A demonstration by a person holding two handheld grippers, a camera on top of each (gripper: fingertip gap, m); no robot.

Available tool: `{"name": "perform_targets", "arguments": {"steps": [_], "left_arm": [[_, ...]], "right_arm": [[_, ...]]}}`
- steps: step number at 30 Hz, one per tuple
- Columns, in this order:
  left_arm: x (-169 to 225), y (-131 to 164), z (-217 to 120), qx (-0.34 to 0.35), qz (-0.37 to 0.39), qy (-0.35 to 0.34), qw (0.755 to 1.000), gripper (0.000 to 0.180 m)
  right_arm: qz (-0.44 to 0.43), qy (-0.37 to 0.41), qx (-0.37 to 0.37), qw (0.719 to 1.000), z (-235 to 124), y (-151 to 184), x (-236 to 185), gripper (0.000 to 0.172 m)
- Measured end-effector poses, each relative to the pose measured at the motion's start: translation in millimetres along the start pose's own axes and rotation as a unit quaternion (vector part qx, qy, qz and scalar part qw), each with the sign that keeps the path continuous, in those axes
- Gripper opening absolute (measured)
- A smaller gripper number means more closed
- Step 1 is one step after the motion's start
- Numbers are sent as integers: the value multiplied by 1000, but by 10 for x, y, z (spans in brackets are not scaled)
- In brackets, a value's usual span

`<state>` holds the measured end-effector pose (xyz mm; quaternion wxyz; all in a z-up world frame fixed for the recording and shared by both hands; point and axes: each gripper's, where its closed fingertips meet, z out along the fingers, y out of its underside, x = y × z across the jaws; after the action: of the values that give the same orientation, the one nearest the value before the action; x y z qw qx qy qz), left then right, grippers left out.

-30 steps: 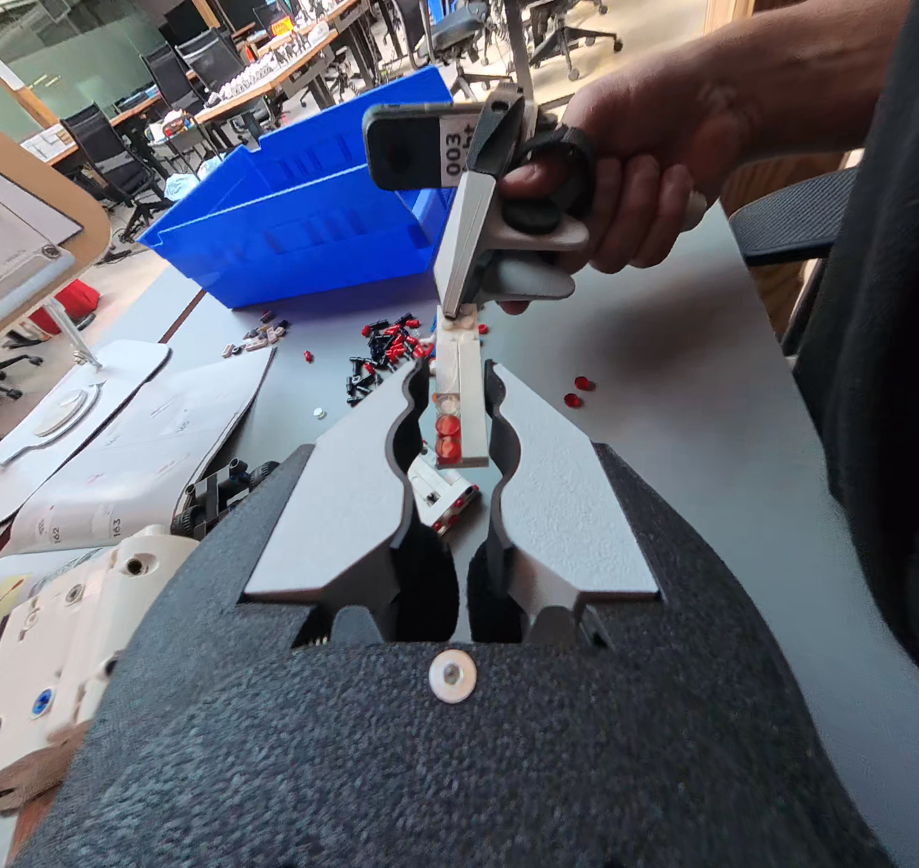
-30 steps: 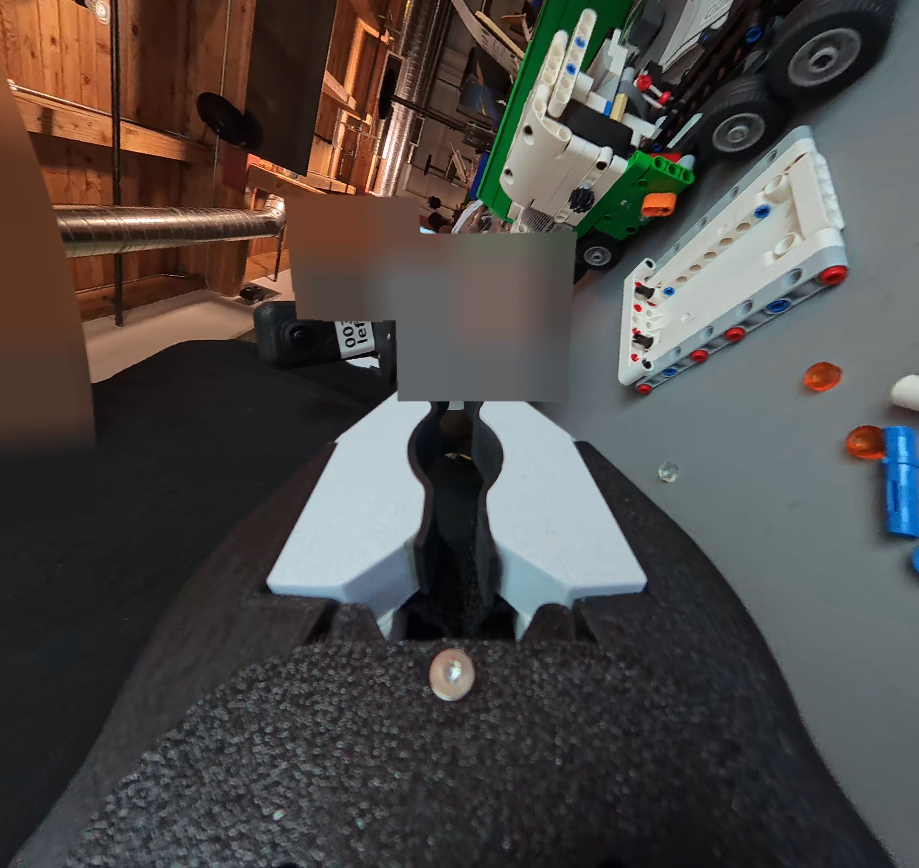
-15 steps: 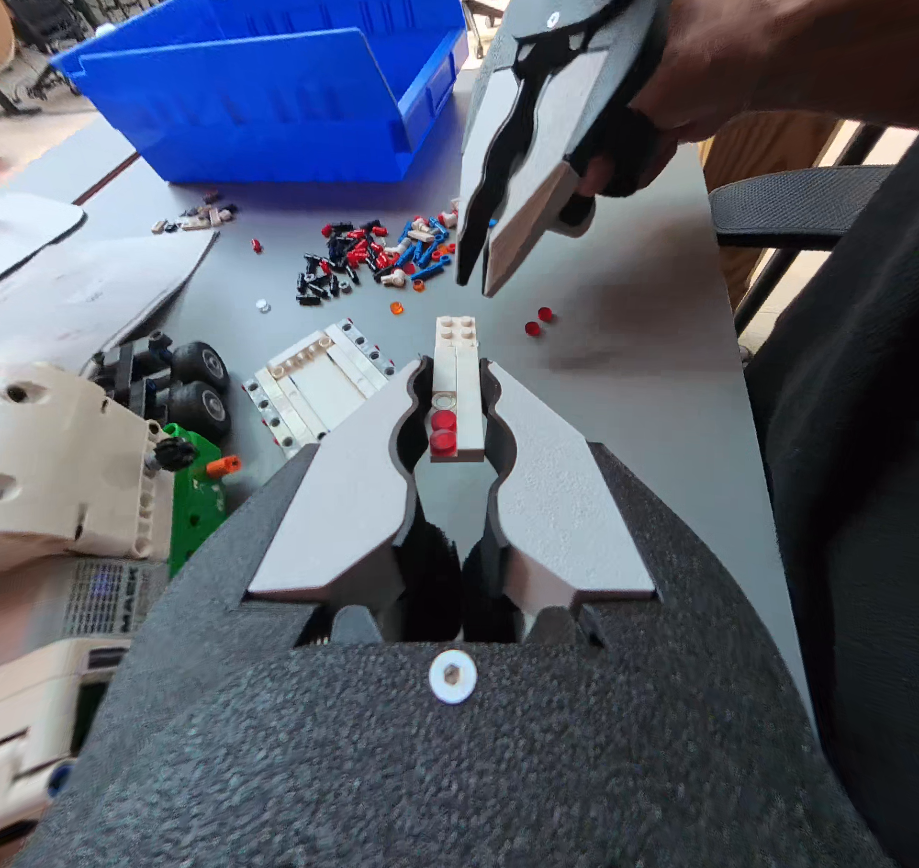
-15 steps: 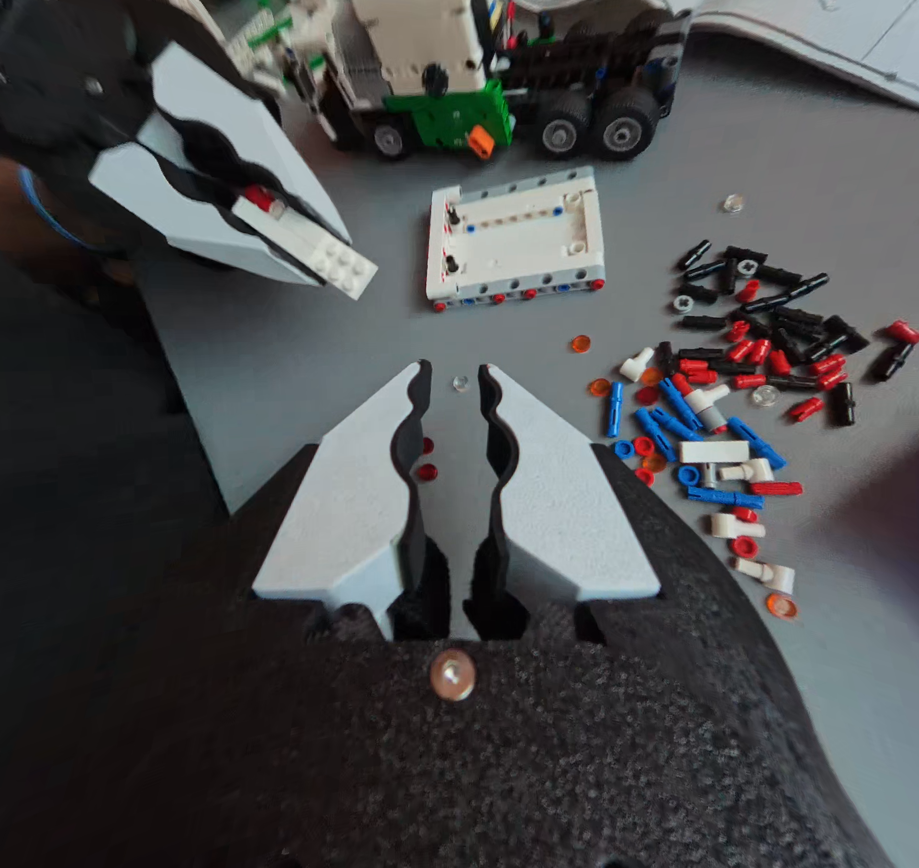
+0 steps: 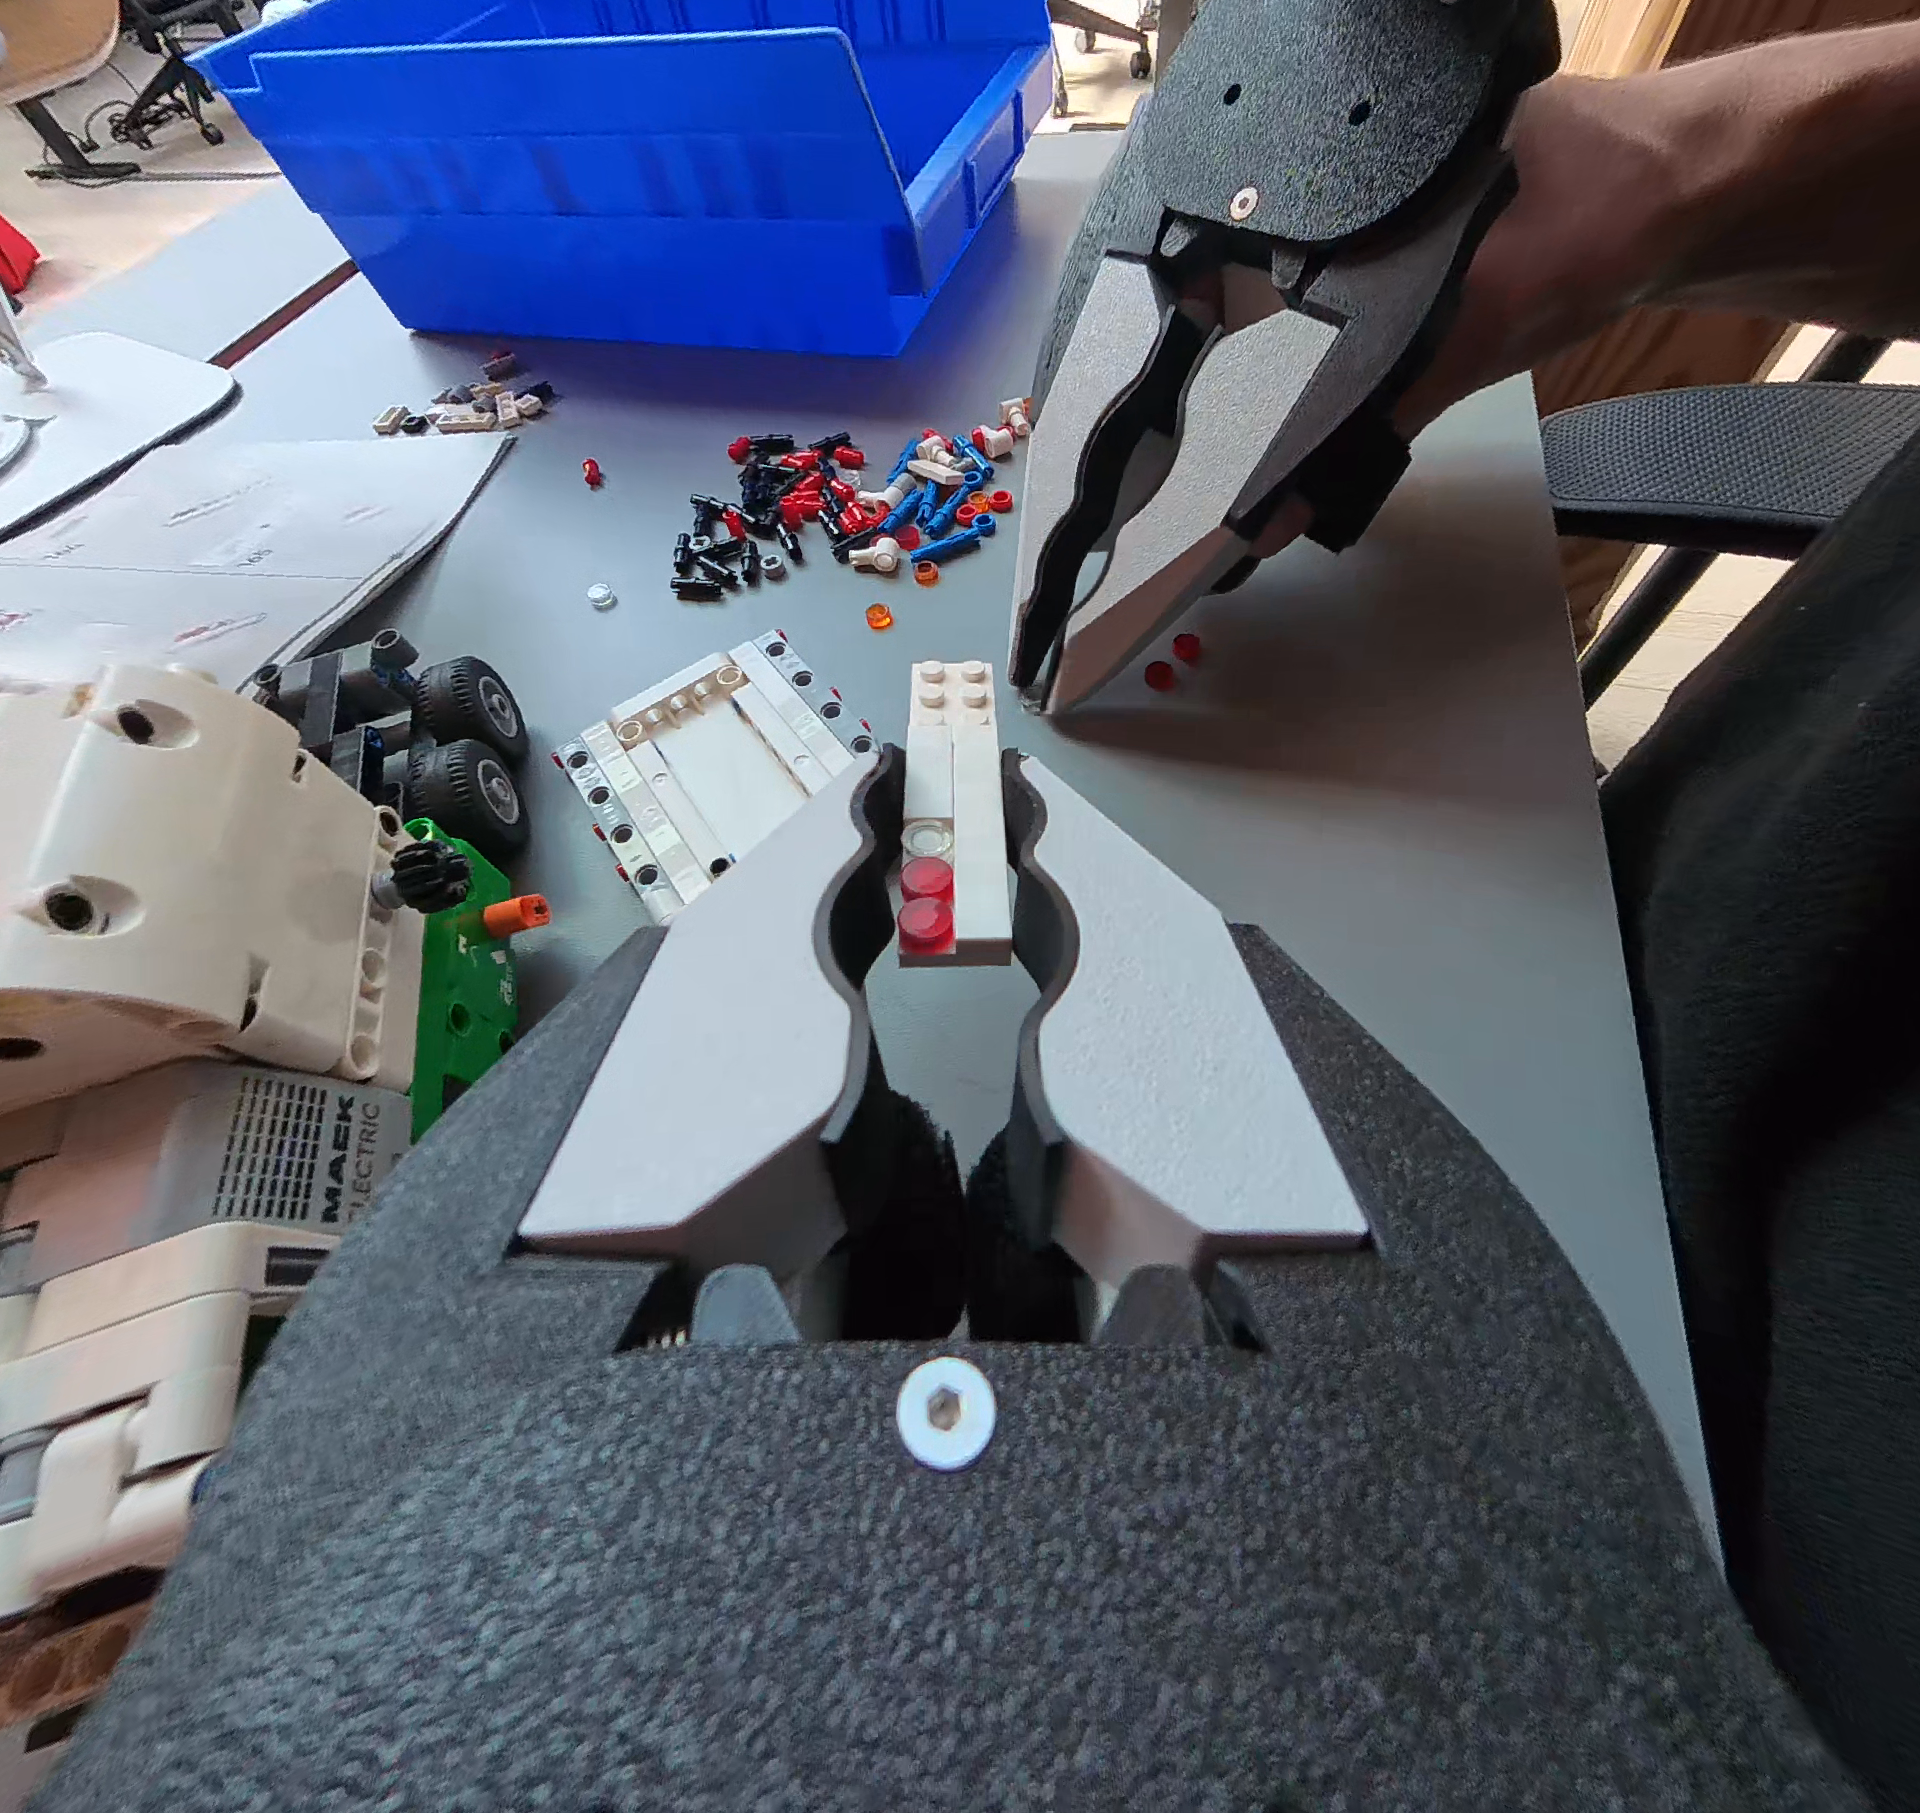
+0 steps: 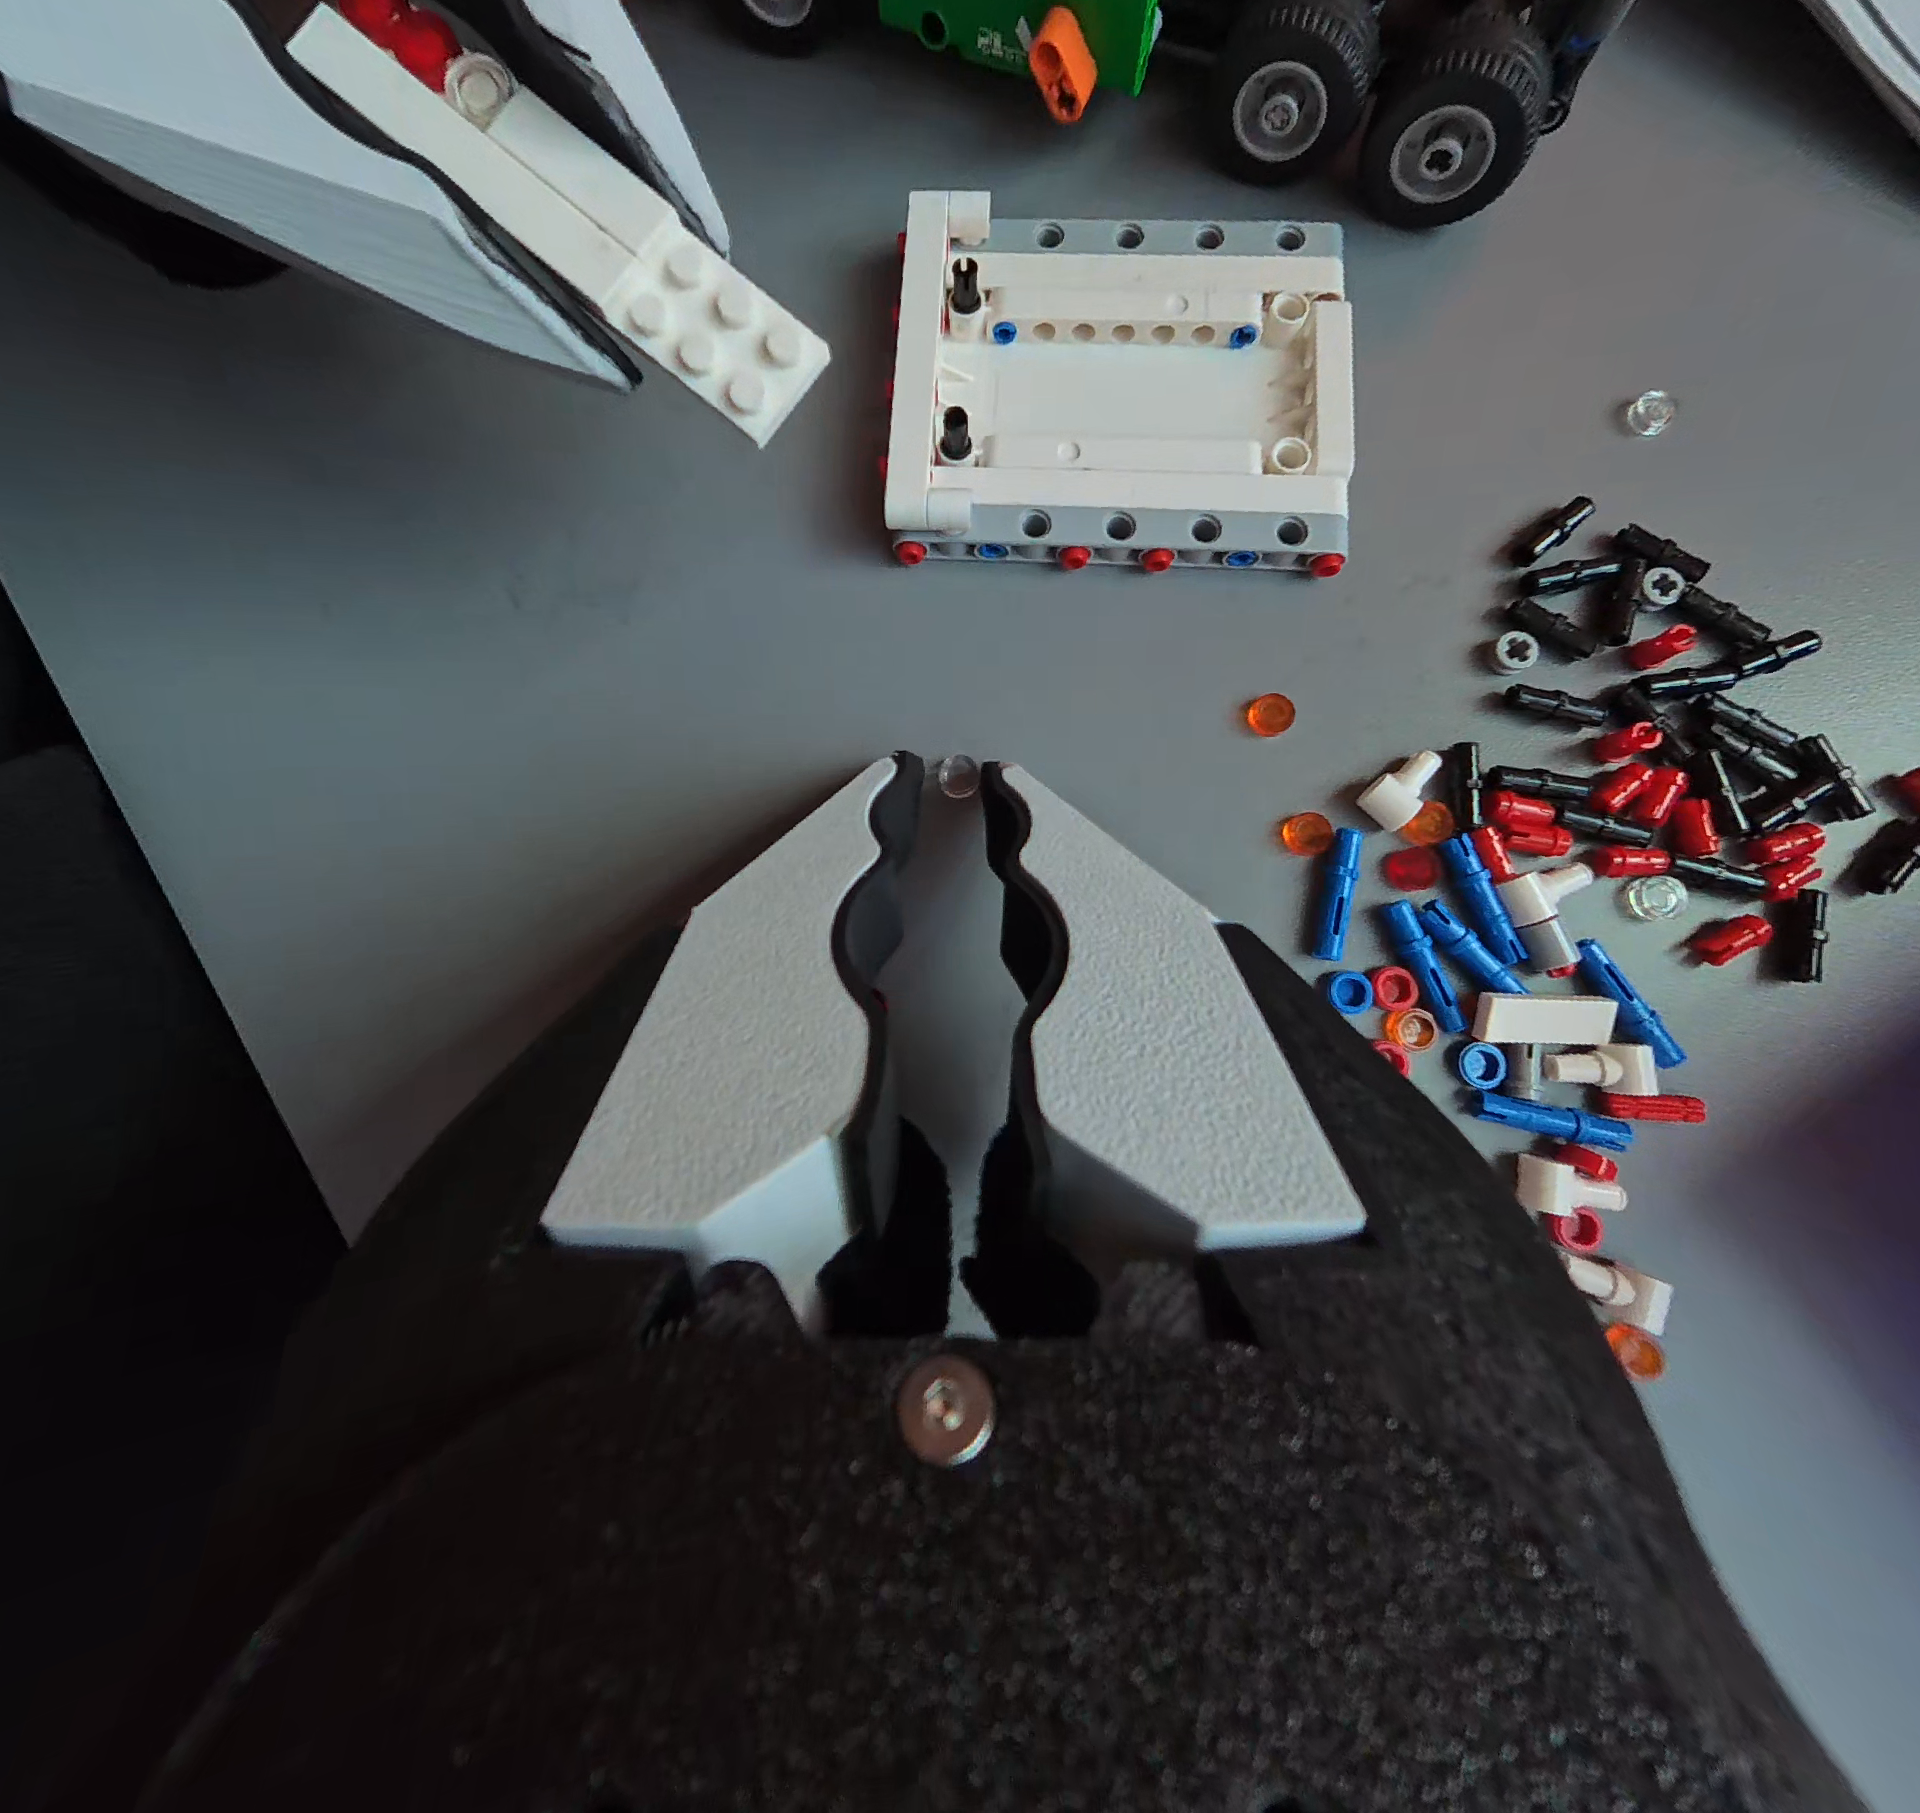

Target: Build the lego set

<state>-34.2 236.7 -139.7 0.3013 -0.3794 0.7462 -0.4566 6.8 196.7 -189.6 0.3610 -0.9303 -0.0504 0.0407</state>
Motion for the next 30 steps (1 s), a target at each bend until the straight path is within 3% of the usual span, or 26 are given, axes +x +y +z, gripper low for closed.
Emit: {"name": "perform_targets", "arguments": {"steps": [1,7,11,15,20,23,25,30], "left_arm": [[8,-3,-2,1,2,2,1000,17],[25,19,17,-8,11,1,1000,17],[41,47,40,-18,18,2,1000,17],[52,49,42,-19,21,4,1000,17],[68,51,39,-19,35,0,999,17],[21,70,19,-22,37,-12,999,17],[0,57,-3,-15,33,-15,999,17],[6,47,-13,-11,33,-13,999,17]], "right_arm": [[-1,1,0,1000,3,-2,0,8],[-18,12,6,1000,-2,-30,11,6],[-80,19,79,993,-183,-345,-124,6],[-152,44,82,984,-276,-551,-212,6],[-93,-22,114,989,-292,-676,-308,6],[-72,-20,22,997,-151,-347,-184,6],[-90,26,-57,994,-128,-73,-3,6],[-110,78,-211,968,-408,317,237,6]]}}
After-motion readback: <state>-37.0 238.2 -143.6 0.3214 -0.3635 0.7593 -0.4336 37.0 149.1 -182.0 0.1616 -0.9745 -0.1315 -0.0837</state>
